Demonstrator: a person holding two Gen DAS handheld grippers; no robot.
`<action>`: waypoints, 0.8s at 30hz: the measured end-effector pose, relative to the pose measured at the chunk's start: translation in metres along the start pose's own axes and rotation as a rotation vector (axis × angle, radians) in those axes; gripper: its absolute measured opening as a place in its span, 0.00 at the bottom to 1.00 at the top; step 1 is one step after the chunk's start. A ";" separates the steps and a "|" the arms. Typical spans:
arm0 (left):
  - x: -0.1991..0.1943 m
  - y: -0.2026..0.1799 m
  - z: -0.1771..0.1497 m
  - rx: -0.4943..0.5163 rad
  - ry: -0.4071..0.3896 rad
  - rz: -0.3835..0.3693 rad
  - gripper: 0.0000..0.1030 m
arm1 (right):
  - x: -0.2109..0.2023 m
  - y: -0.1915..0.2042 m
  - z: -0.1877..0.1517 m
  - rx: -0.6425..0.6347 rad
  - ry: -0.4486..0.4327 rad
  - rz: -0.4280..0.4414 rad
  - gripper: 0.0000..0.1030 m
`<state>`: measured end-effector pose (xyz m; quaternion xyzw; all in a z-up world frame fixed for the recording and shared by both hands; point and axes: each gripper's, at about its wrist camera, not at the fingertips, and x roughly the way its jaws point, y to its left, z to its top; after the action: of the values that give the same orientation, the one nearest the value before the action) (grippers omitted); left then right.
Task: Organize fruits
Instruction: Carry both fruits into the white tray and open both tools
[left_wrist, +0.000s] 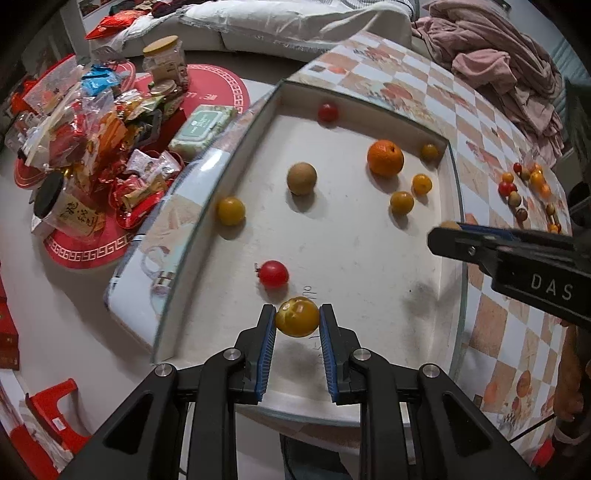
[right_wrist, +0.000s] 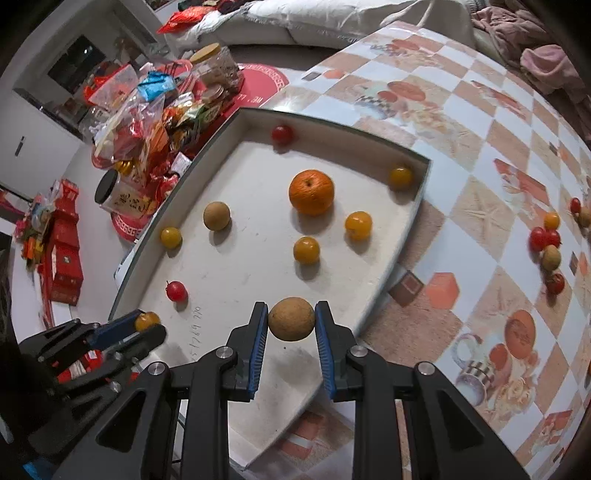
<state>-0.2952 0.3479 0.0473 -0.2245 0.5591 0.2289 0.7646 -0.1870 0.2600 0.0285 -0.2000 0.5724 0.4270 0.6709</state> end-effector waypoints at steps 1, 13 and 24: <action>0.003 -0.001 0.000 0.003 0.003 0.001 0.24 | 0.002 0.001 0.001 -0.005 0.003 -0.004 0.28; 0.023 -0.008 -0.002 0.063 0.022 0.032 0.24 | 0.034 0.004 0.015 -0.056 0.076 -0.048 0.28; 0.028 -0.012 -0.003 0.105 0.023 0.056 0.25 | 0.047 0.007 0.013 -0.072 0.104 -0.080 0.28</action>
<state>-0.2827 0.3388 0.0210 -0.1709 0.5853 0.2177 0.7621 -0.1856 0.2903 -0.0105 -0.2684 0.5822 0.4092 0.6492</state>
